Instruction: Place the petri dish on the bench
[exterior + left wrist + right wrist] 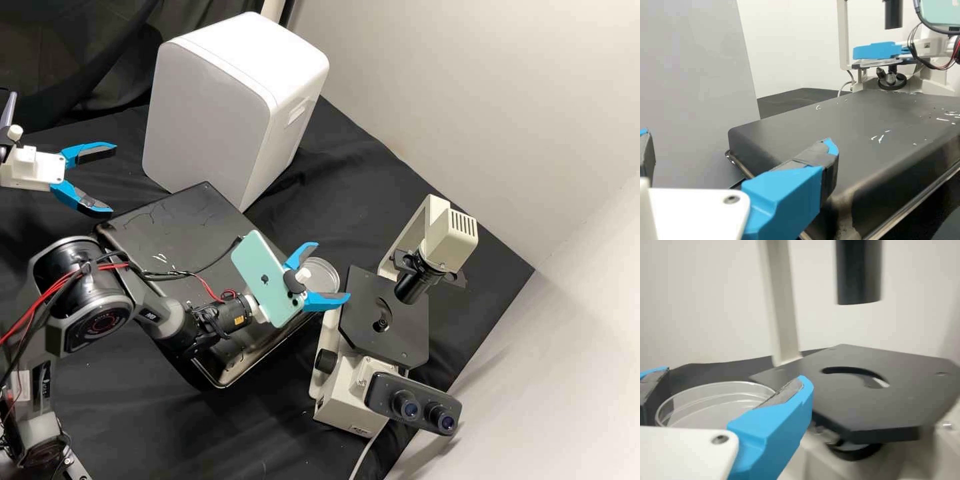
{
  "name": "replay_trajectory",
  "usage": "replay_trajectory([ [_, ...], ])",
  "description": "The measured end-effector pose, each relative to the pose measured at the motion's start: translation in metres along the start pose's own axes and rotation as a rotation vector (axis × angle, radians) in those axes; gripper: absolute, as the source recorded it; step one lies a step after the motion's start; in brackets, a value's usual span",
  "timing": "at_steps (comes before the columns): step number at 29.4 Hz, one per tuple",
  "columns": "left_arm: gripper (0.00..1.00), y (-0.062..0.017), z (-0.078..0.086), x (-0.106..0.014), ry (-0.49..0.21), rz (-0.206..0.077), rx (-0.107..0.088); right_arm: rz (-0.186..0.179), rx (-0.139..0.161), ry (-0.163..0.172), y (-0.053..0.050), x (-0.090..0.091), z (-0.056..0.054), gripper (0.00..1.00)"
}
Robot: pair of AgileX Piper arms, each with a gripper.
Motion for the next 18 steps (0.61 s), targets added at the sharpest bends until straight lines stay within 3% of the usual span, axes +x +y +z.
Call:
replay_trajectory([
  [11, 1.00, 0.0000, 0.000, 0.000, 0.000, 0.000, 0.000, -0.078, 0.000, 0.030, -0.021, -0.003, -0.013, 0.00],
  [18, 1.00, 0.0000, 0.000, 0.000, 0.000, 0.000, 0.000, -0.128, -0.036, 0.021, -0.036, -0.003, -0.011, 0.00],
])
